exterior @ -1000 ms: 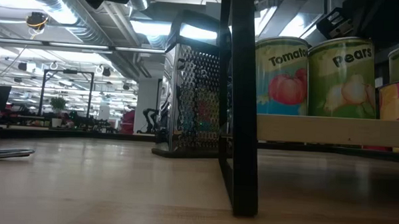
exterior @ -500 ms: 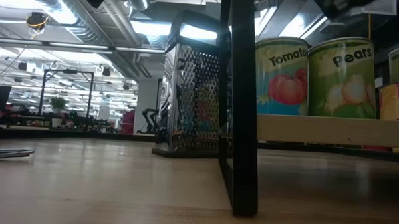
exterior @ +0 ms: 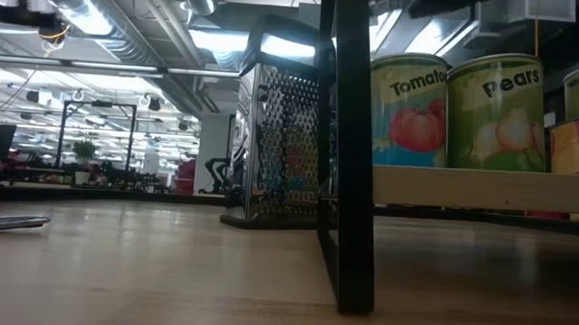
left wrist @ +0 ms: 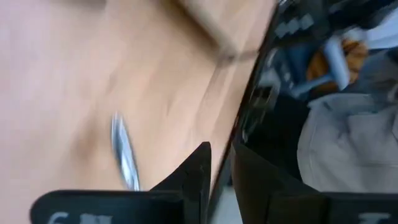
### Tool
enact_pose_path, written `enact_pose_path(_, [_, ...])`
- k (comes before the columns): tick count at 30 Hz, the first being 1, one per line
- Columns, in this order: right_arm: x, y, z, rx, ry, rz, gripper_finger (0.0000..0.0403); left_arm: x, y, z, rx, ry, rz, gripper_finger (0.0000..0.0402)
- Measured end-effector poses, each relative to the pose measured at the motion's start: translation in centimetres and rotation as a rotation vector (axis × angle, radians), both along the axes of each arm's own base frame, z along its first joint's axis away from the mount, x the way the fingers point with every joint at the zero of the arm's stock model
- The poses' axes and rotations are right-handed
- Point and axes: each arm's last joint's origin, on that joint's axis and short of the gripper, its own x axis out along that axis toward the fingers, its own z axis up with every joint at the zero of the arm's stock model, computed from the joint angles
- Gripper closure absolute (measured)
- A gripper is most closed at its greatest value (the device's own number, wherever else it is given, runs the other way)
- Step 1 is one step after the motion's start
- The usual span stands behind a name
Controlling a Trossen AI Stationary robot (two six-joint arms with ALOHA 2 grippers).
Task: Pick and place cans onto a shelf
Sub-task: Put the canned diced tomatoes on the shelf
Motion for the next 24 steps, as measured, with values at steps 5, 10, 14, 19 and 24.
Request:
enact_pose_path(5, [0.5,-1.3,0.1,-0.008,-0.008,-0.037,0.0365,-1.0,-0.7,-1.1,-0.207,0.307,0.053,0.0347])
enact_pose_path(10, [0.6,-1.9,0.1,-0.008,-0.007,-0.061,0.0366,-1.9,-1.0,-1.5,-0.35,0.529,0.062,0.0345])
enact_pose_path(14, [0.6,-2.0,0.1,-0.007,-0.007,-0.067,0.0366,-2.4,-0.9,-1.8,-0.397,0.671,0.096,0.0324])
enact_pose_path(19, [0.6,-2.0,0.0,-0.024,-0.007,-0.052,0.0366,-3.1,-0.6,-2.1,-0.374,0.769,0.101,0.0283])
enact_pose_path(24, [0.6,-2.0,0.0,-0.027,-0.006,-0.049,0.0366,-3.7,-0.2,-2.5,-0.287,0.781,0.051,0.0259])
